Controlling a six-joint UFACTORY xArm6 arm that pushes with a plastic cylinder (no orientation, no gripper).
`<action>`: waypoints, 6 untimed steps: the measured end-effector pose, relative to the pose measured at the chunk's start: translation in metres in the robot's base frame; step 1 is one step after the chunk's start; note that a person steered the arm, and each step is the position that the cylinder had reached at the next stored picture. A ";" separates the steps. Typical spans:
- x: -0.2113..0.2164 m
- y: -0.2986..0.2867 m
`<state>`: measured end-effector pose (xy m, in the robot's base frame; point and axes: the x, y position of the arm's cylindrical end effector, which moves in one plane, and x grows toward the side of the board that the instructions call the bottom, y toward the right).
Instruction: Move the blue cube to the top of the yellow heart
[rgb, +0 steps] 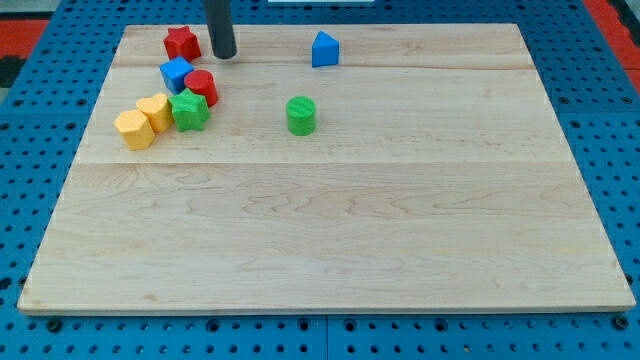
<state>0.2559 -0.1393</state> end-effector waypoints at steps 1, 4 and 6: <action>0.014 -0.041; 0.051 -0.069; 0.031 -0.068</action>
